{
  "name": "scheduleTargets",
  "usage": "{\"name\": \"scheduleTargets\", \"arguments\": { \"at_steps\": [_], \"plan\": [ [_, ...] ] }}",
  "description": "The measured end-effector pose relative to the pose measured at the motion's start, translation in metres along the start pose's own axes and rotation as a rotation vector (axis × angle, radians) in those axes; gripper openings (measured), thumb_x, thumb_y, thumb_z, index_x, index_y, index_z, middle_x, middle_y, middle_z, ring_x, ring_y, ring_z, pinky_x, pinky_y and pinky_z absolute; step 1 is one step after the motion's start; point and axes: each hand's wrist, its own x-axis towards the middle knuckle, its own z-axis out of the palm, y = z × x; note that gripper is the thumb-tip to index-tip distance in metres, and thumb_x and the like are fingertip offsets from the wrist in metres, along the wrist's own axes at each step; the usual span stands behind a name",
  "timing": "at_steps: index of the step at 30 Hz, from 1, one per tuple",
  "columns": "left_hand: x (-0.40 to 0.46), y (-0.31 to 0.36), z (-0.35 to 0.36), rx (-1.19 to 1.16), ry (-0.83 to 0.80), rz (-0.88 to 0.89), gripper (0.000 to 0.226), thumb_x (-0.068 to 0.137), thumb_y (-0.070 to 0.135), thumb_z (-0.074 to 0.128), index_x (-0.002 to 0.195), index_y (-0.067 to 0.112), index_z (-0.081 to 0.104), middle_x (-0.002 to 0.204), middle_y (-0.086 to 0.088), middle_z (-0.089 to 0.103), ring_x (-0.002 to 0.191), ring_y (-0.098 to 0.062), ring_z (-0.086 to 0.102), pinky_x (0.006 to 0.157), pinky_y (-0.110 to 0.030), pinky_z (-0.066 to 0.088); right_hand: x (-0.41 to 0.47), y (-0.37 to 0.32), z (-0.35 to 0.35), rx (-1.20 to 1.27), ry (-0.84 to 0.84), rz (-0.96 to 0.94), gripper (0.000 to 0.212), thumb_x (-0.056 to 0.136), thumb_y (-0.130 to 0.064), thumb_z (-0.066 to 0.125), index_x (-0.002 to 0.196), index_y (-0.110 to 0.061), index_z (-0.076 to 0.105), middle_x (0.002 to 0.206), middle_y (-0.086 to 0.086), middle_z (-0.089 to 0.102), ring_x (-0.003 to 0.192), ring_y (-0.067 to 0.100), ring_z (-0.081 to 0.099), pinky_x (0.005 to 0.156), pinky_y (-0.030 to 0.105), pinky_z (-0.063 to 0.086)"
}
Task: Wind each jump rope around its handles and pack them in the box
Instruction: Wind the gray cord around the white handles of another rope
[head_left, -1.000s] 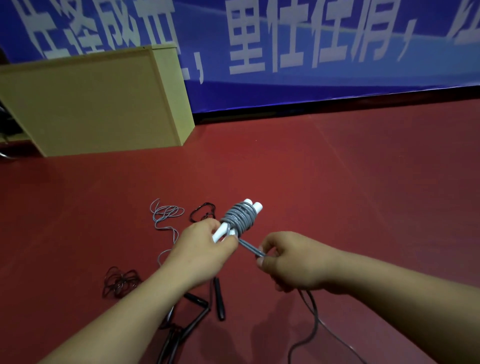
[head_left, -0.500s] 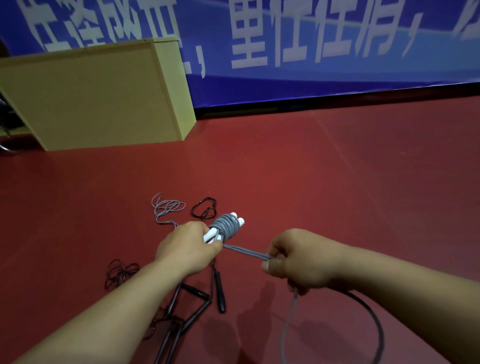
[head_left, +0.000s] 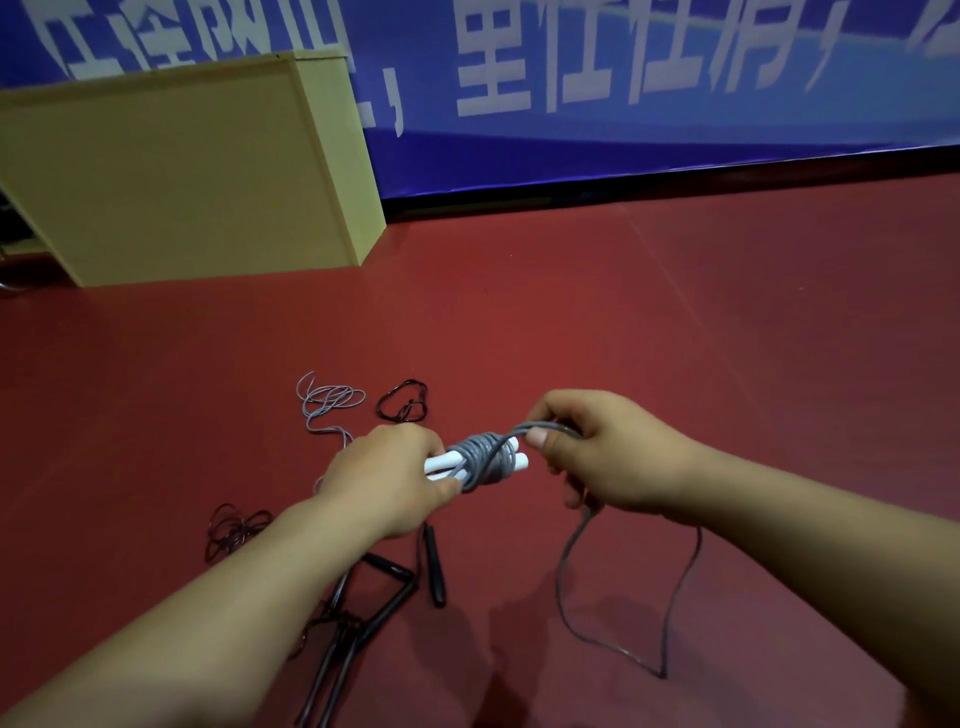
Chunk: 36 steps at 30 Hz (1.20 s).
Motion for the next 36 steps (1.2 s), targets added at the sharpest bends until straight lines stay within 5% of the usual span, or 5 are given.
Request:
{"name": "scheduleTargets", "arguments": {
  "at_steps": [10, 24, 27, 31, 36],
  "plan": [
    [-0.011, 0.017, -0.003, -0.233, -0.414, 0.324, 0.026, 0.085, 0.039, 0.071, 0.068, 0.028, 0.054, 0.063, 0.009, 0.048, 0.058, -0.007, 0.042, 0.053, -0.023, 0.032, 0.006, 0.003, -0.007, -0.167, 0.116, -0.078, 0.013, 0.095, -0.023, 0.060, 0.084, -0.023, 0.068, 0.069, -0.006, 0.065, 0.050, -0.004, 0.053, 0.049, 0.011, 0.039],
    [-0.024, 0.012, -0.022, -0.697, -0.760, 0.439, 0.037, 0.081, 0.038, 0.073, 0.101, 0.009, 0.062, 0.087, -0.005, 0.054, 0.080, -0.018, 0.045, 0.074, -0.037, 0.034, 0.017, 0.019, -0.016, -0.112, 0.065, -0.083, 0.009, 0.079, -0.023, 0.080, 0.082, -0.025, 0.072, 0.079, 0.004, 0.074, 0.069, 0.010, 0.063, 0.073, 0.027, 0.052],
    [-0.025, 0.009, -0.026, -0.835, -0.806, 0.422, 0.051, 0.082, 0.031, 0.073, 0.109, -0.007, 0.054, 0.092, -0.007, 0.051, 0.084, -0.019, 0.045, 0.077, -0.034, 0.037, 0.019, 0.021, -0.015, -0.003, -0.014, -0.077, 0.010, 0.082, -0.016, 0.077, 0.080, -0.022, 0.069, 0.071, 0.002, 0.069, 0.059, 0.003, 0.057, 0.062, 0.015, 0.047],
    [-0.027, 0.010, -0.030, -1.109, -0.794, 0.399, 0.017, 0.084, 0.008, 0.065, 0.097, 0.001, 0.055, 0.076, 0.005, 0.053, 0.068, -0.004, 0.050, 0.066, -0.015, 0.044, 0.018, 0.030, -0.014, -0.083, -0.115, -0.136, 0.010, 0.087, -0.005, 0.070, 0.078, -0.011, 0.067, 0.062, -0.007, 0.064, 0.050, -0.005, 0.053, 0.054, 0.013, 0.043],
    [-0.024, 0.014, -0.029, -1.366, -0.629, 0.262, 0.026, 0.083, 0.016, 0.067, 0.104, 0.006, 0.056, 0.070, 0.002, 0.052, 0.063, -0.011, 0.050, 0.069, -0.025, 0.050, 0.015, 0.009, -0.010, 0.035, -0.096, -0.336, 0.021, 0.084, -0.001, 0.048, 0.070, -0.008, 0.061, 0.066, -0.004, 0.061, 0.064, 0.007, 0.051, 0.063, -0.001, 0.033]
  ]
}}
